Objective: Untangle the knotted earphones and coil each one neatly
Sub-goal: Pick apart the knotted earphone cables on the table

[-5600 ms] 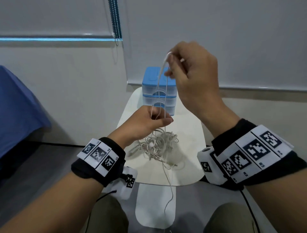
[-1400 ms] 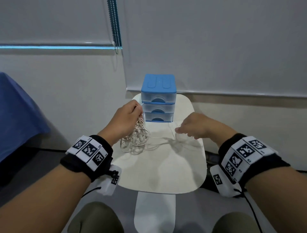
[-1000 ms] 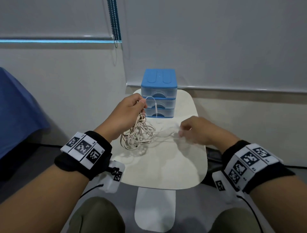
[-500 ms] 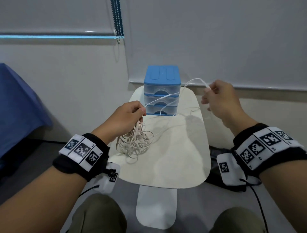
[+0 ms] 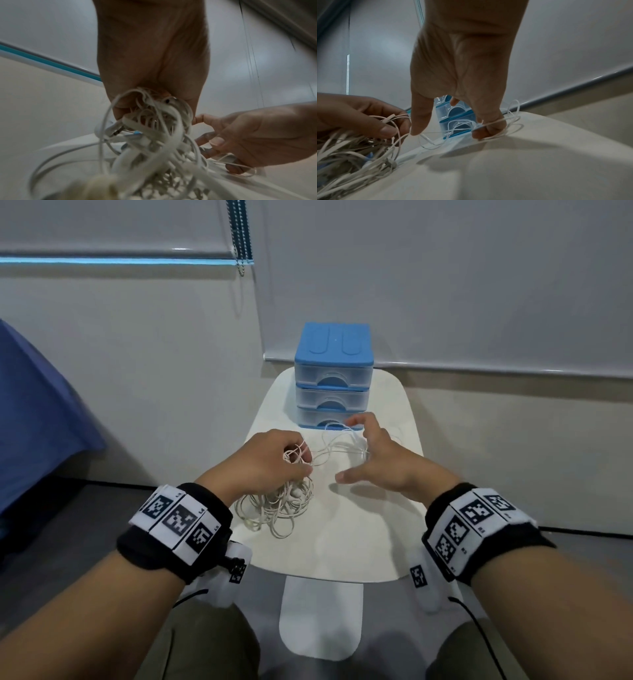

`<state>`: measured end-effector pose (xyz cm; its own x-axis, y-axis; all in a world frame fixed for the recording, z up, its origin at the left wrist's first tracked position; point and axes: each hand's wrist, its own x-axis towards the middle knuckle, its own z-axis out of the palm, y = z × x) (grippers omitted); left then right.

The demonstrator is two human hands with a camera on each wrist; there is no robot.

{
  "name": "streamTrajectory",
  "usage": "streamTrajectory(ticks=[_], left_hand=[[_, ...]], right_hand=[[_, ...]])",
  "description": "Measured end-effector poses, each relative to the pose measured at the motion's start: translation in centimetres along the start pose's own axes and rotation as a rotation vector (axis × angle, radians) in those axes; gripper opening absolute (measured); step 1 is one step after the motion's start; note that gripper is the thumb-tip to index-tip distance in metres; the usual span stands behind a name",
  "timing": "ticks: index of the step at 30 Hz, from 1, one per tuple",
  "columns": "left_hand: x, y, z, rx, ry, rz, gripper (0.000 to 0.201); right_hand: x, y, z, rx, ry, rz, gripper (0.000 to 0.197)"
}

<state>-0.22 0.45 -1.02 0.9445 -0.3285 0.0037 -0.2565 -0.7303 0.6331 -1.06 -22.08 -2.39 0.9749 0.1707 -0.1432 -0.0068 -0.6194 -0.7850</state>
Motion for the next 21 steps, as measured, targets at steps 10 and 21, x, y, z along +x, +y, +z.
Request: streamTrajectory(ticks=[10,21], left_hand=[[0.6,0.4,0.6,-0.027,0.02,0.029,0.011],[0.1,0.6,-0.1,-0.064,-0.067,-0.018,0.009]], right_hand=[[0.9,-2.5,1.9,-0.203,-0.193,0.077,0.03],[1.3,-0.2,-1.4,0.42,0.007,0.213,0.029]])
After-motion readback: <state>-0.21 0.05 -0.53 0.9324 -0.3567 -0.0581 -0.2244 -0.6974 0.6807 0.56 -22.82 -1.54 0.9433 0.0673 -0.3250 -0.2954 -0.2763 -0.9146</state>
